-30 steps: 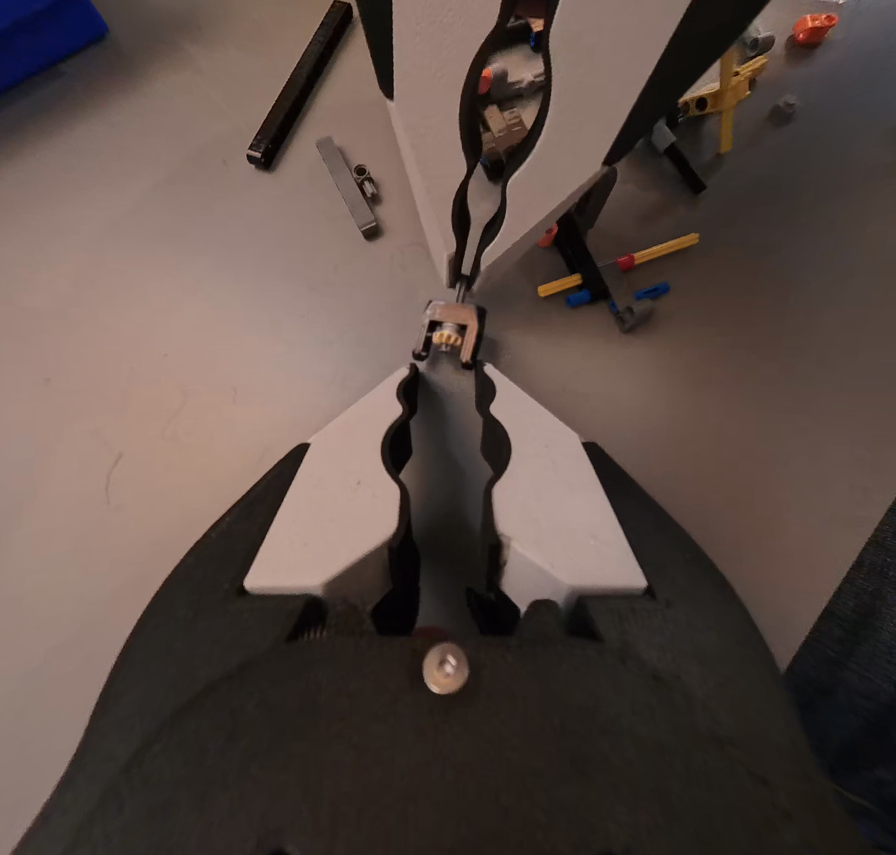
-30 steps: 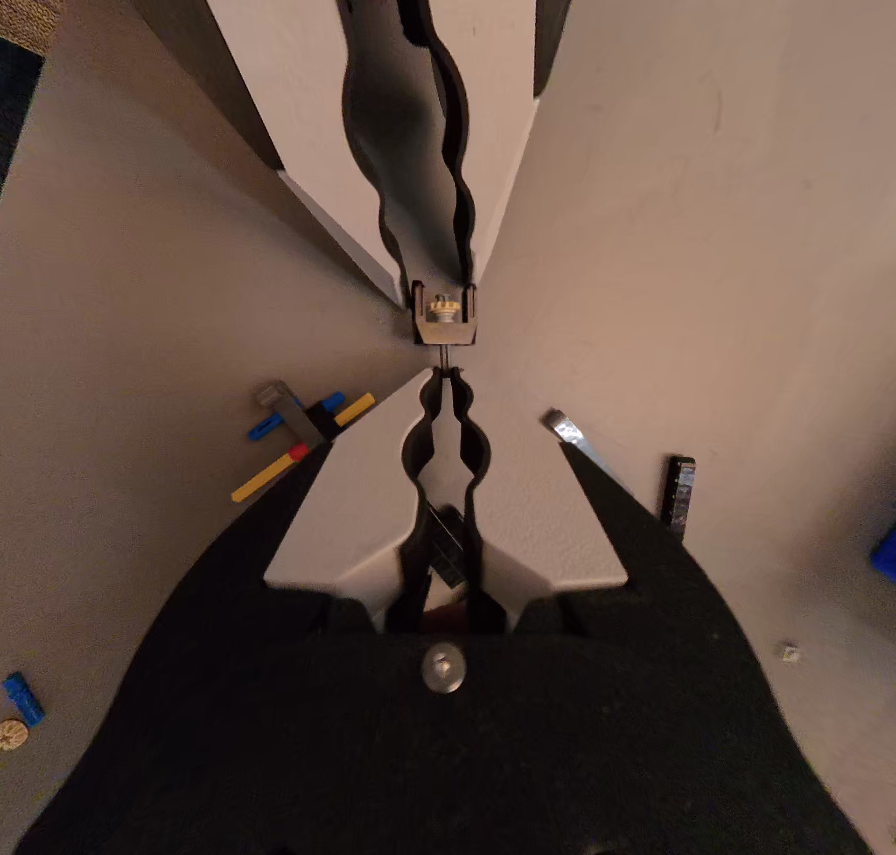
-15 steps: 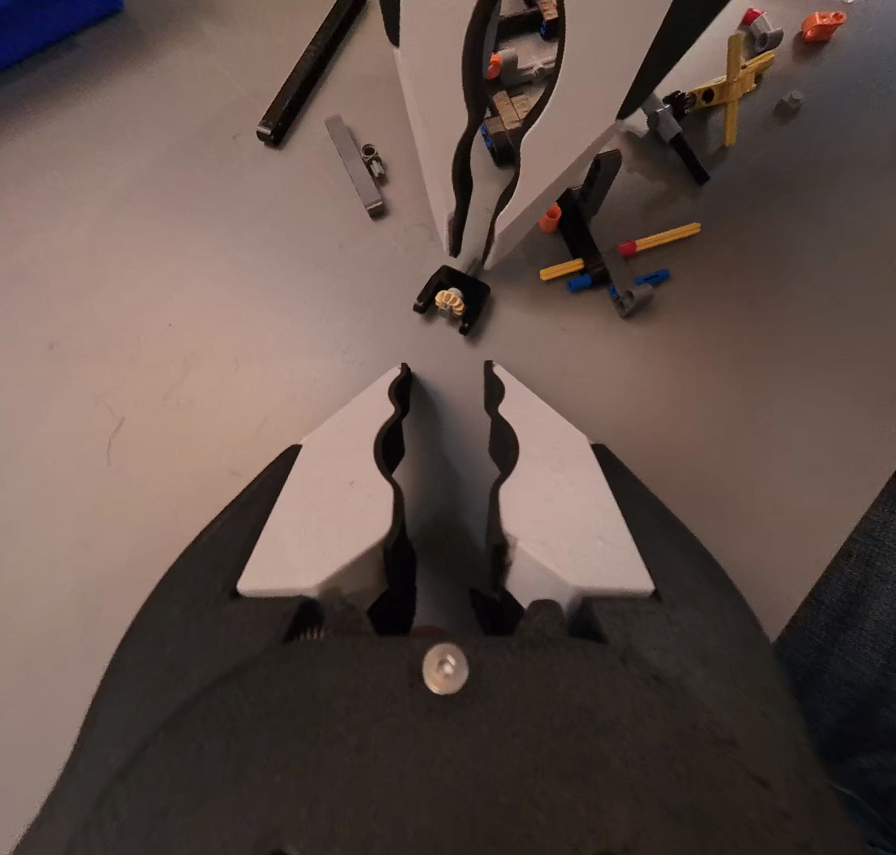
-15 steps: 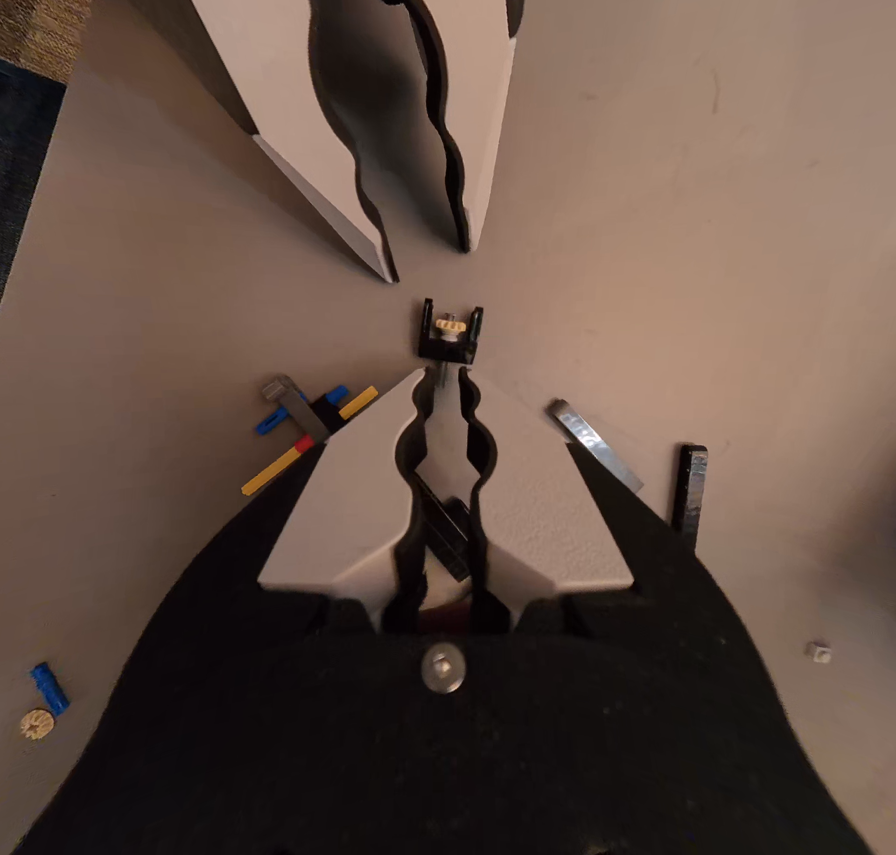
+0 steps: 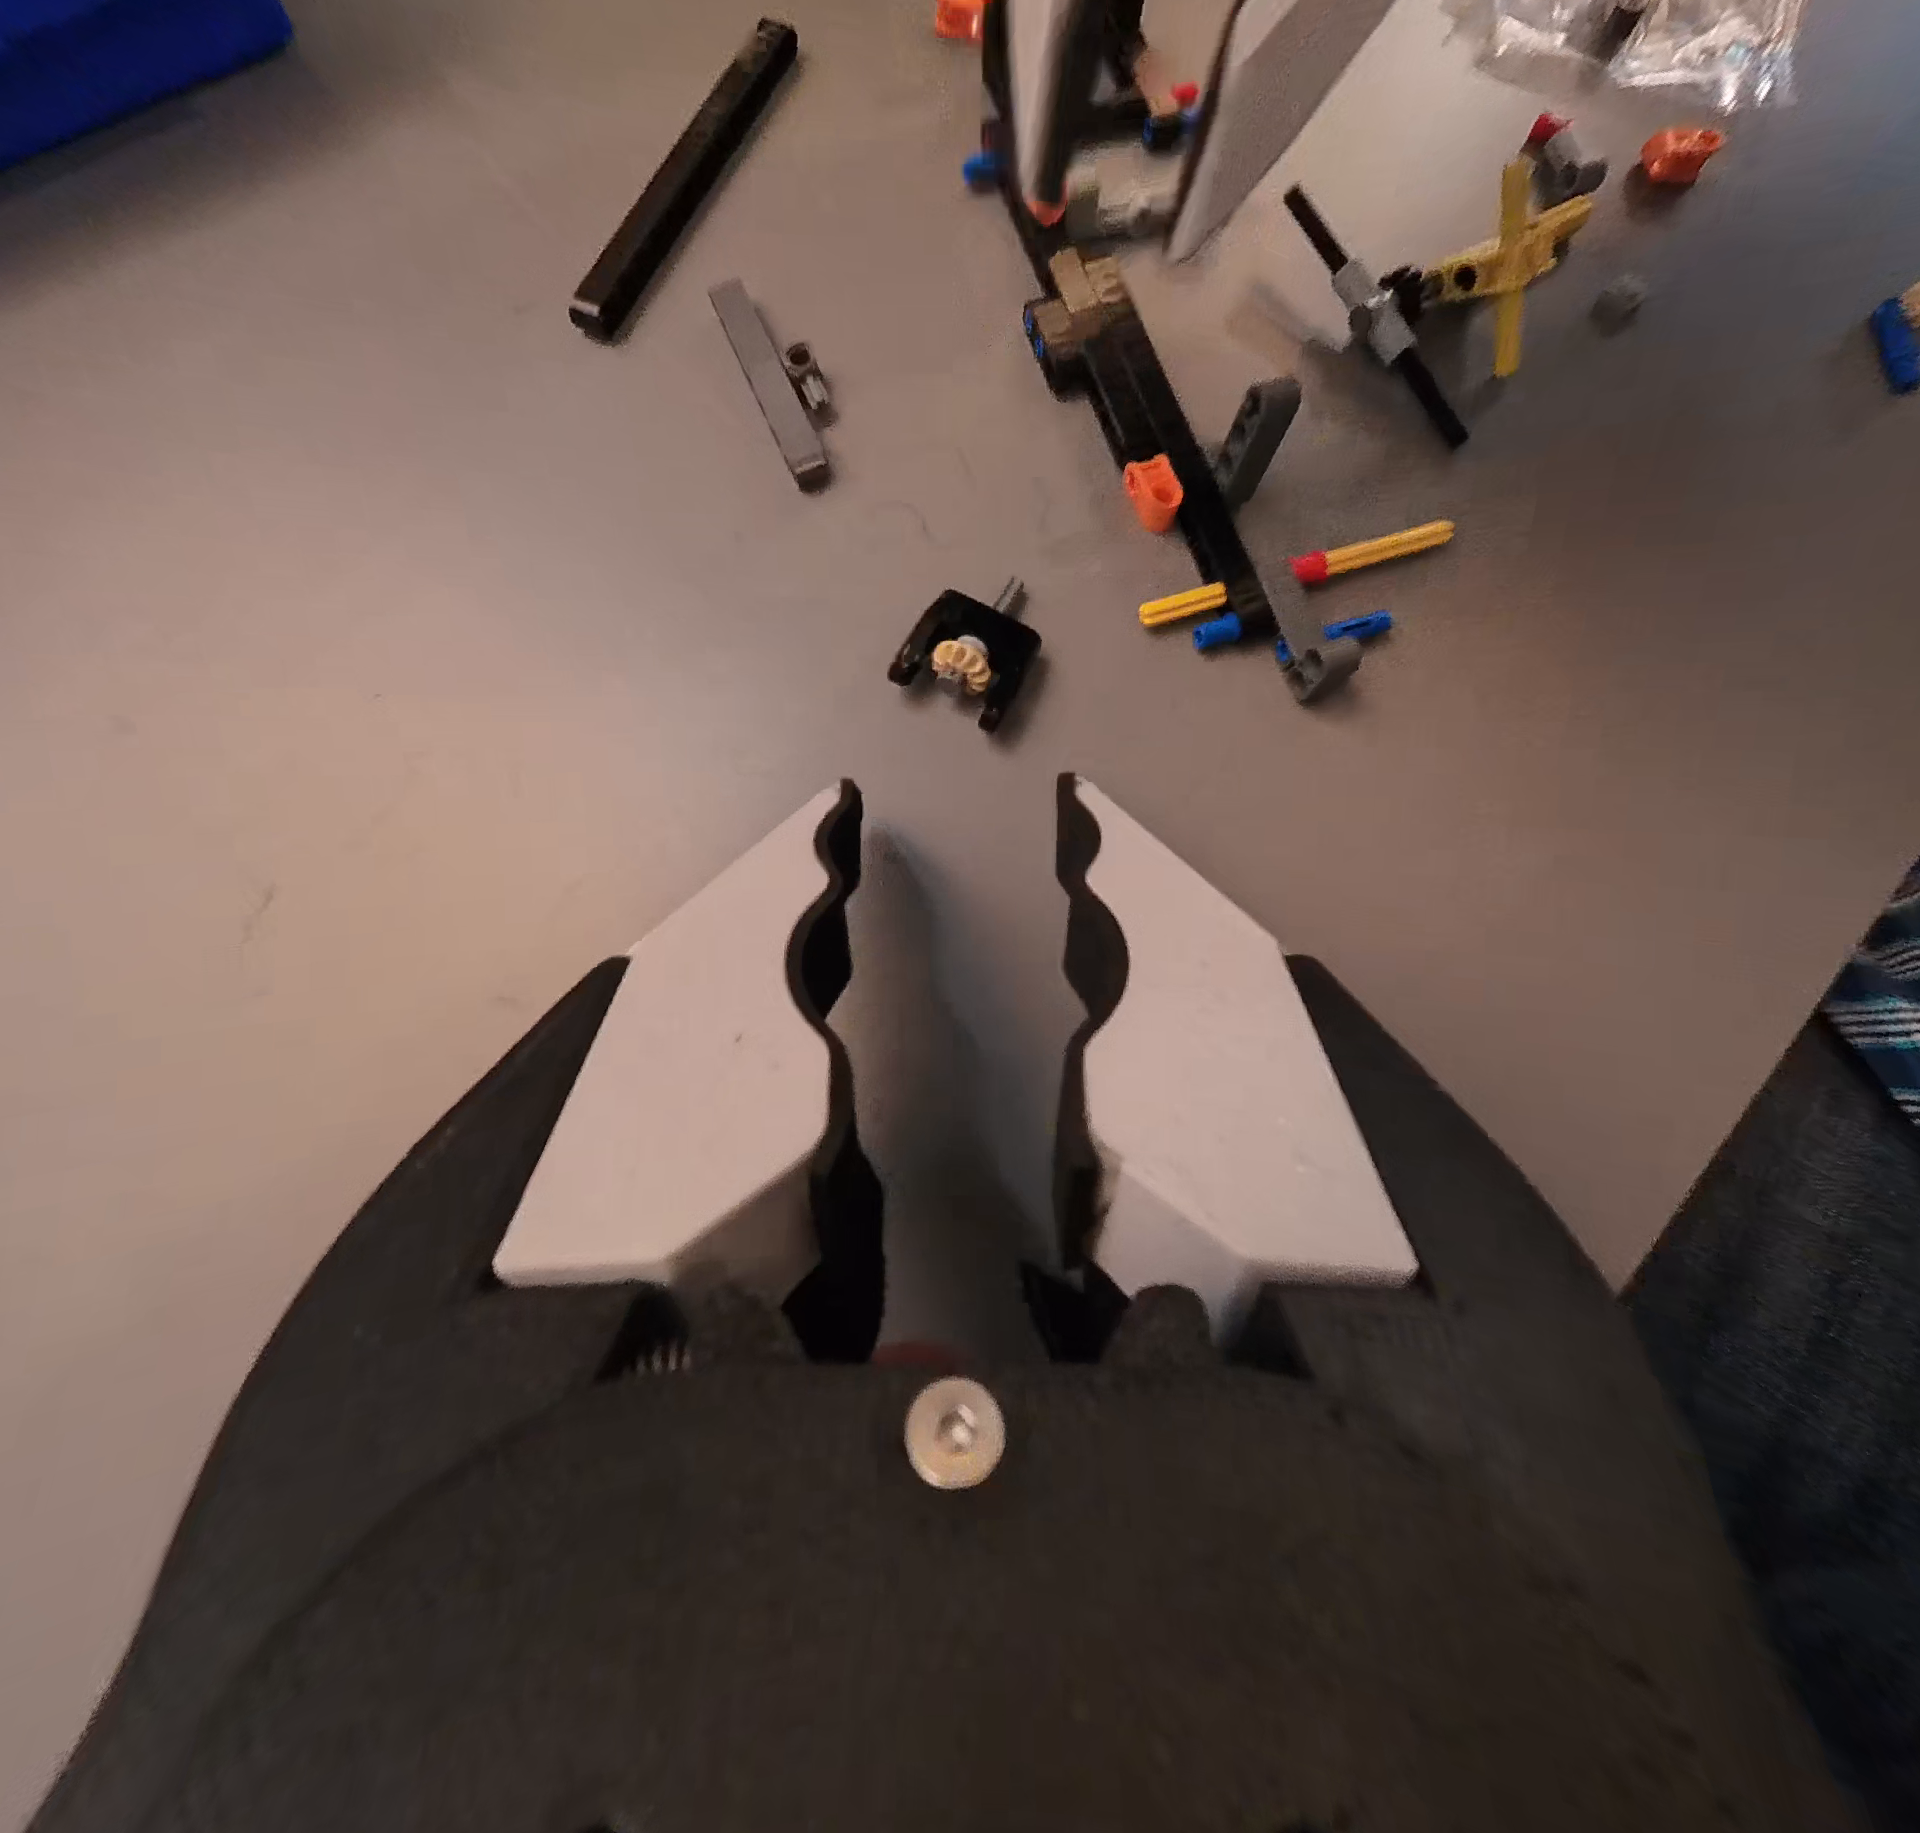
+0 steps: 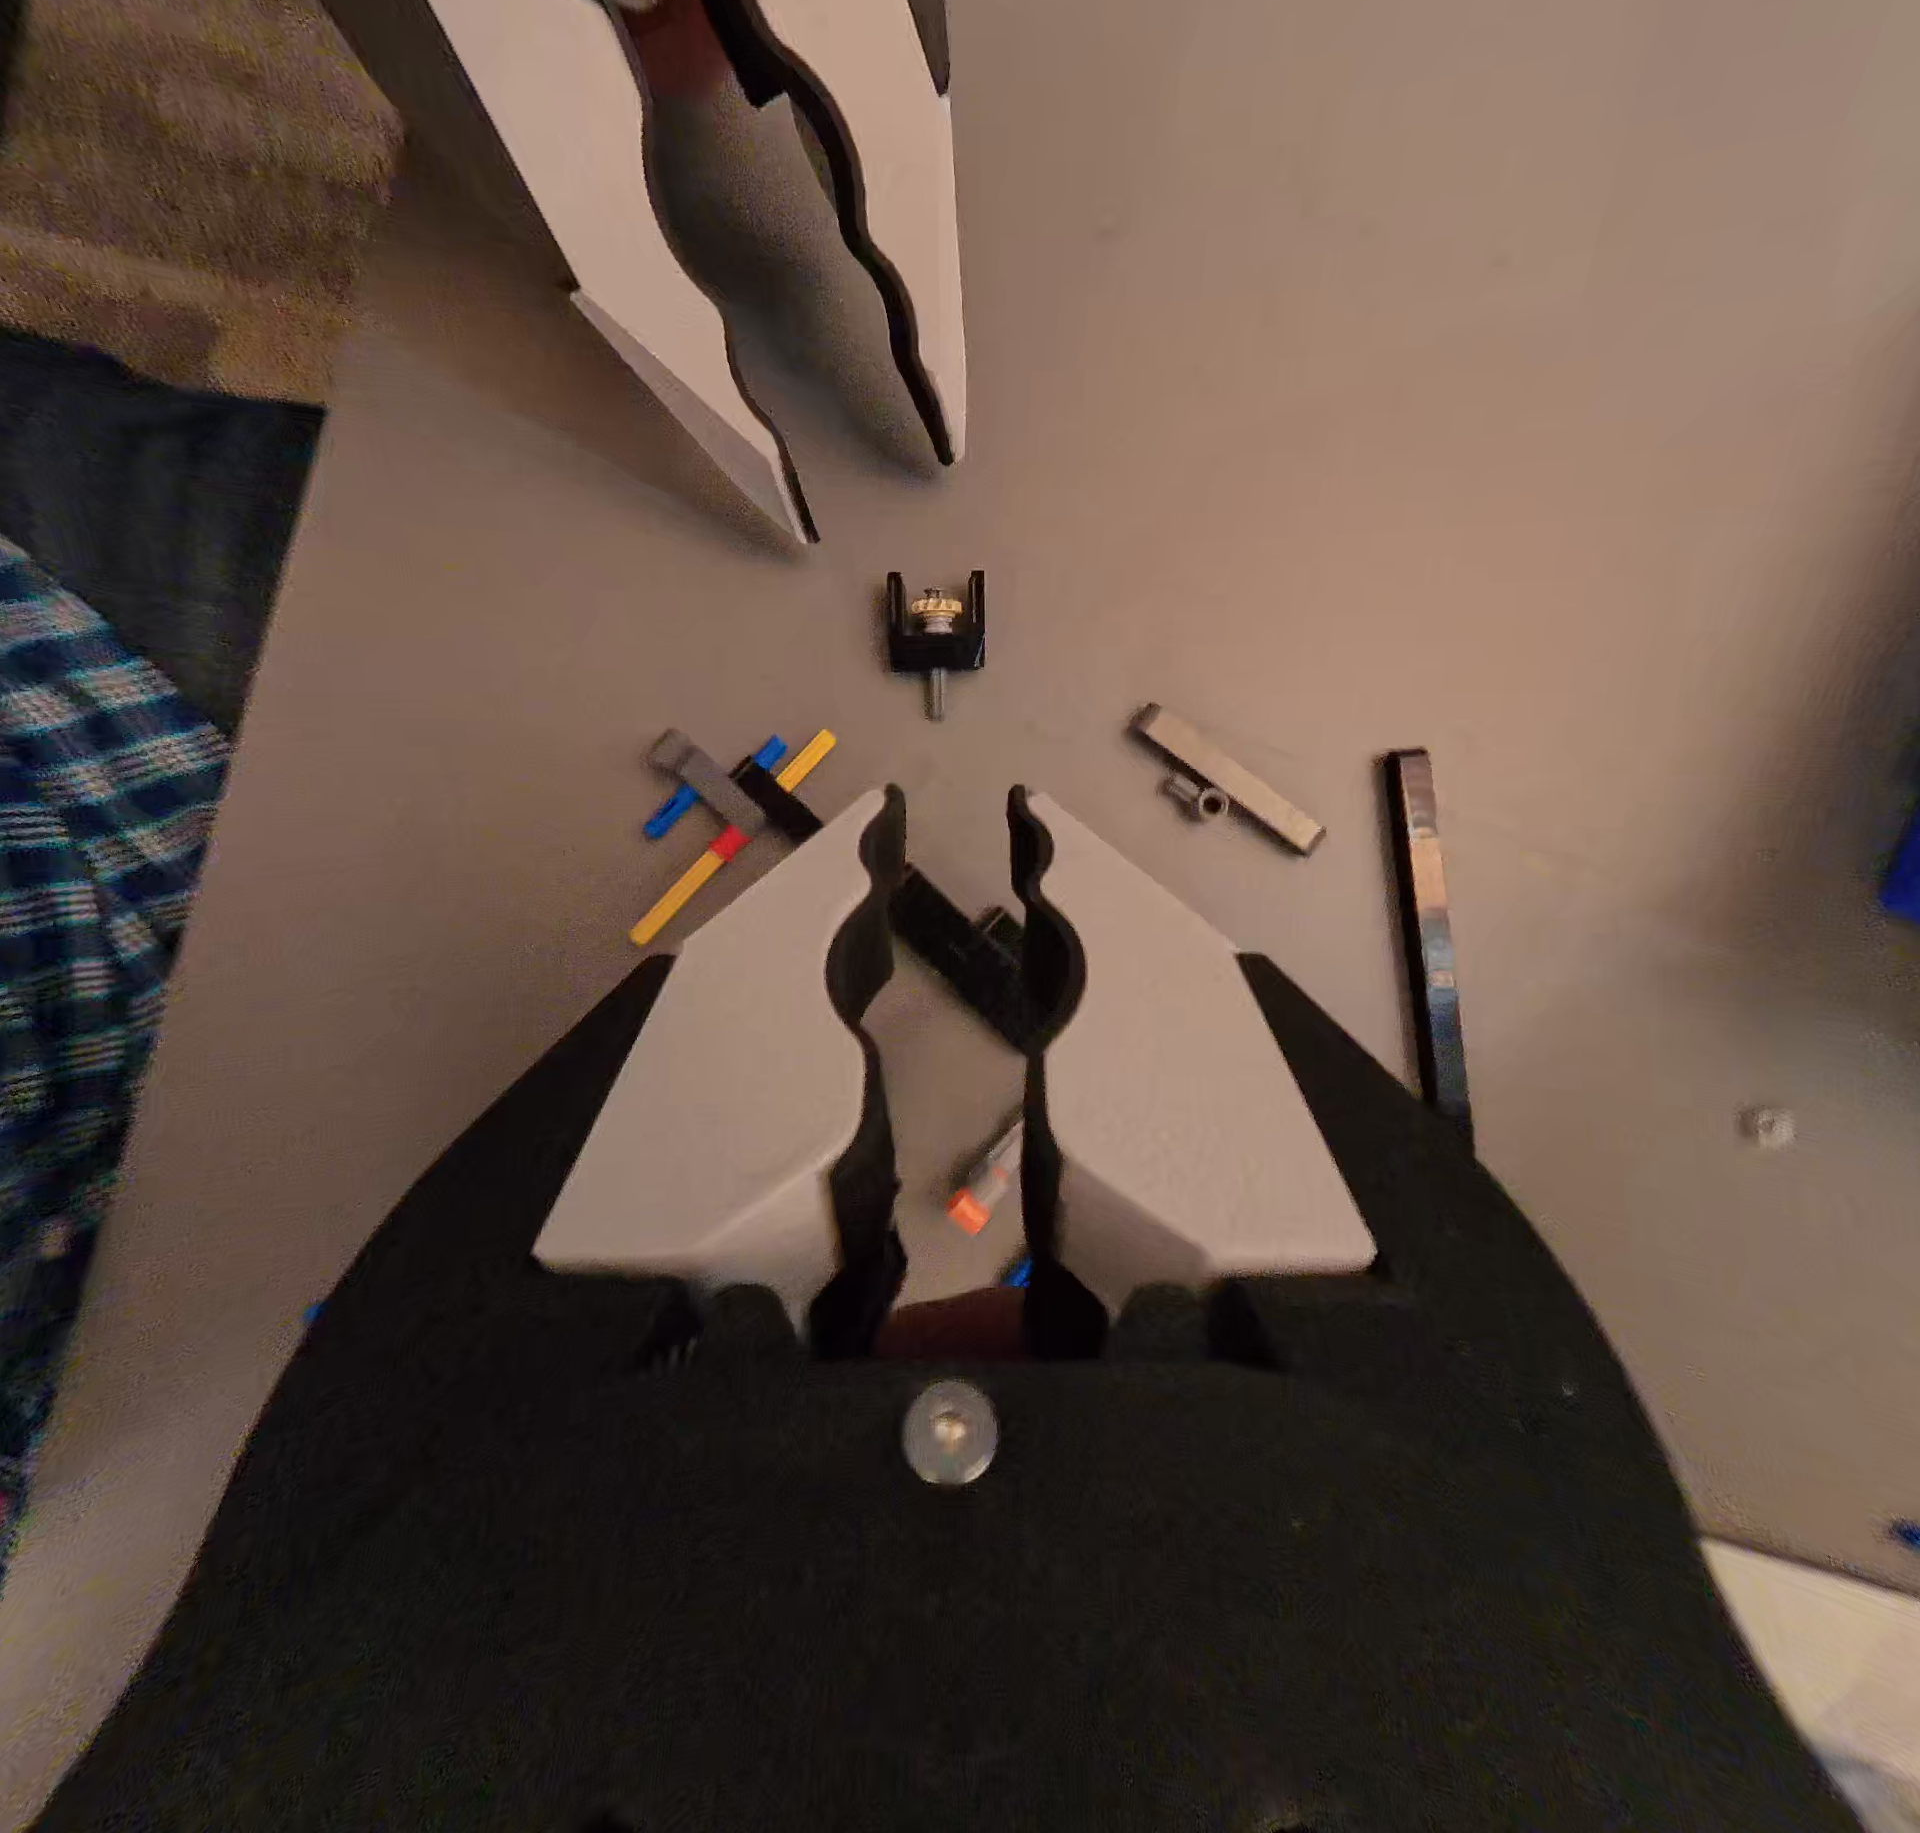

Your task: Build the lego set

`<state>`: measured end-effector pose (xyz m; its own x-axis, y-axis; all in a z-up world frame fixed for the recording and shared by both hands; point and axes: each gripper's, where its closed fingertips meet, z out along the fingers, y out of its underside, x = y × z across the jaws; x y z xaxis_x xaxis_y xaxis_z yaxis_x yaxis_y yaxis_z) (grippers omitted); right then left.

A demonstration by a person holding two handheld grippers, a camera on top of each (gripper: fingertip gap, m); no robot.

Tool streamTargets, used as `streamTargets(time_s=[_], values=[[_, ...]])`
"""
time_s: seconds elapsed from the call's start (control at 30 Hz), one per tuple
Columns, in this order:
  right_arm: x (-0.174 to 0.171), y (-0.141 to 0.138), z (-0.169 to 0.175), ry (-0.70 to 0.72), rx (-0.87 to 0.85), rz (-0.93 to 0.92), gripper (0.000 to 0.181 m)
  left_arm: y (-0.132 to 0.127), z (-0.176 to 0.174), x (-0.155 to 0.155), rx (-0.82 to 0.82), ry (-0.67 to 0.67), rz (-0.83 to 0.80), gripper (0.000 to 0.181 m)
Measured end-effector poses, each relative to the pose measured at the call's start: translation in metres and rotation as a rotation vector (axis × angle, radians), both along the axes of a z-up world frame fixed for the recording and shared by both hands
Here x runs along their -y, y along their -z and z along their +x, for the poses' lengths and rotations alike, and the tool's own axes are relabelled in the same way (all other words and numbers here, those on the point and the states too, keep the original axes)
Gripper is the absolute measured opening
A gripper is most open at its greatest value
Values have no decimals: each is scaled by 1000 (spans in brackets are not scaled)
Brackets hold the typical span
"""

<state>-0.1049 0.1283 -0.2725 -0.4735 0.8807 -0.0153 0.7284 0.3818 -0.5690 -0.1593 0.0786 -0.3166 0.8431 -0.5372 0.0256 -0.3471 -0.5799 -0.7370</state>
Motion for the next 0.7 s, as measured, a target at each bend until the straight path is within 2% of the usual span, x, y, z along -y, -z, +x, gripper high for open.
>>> streamTargets(time_s=[0.4, 0.7], values=[[5, -45, 75, 207, -162, -79, 19, -43, 16, 1, 55, -26, 28, 34], [23, -63, 108, 332, -295, -186, 18, -71, 60, 6, 136, -49, 42, 35]])
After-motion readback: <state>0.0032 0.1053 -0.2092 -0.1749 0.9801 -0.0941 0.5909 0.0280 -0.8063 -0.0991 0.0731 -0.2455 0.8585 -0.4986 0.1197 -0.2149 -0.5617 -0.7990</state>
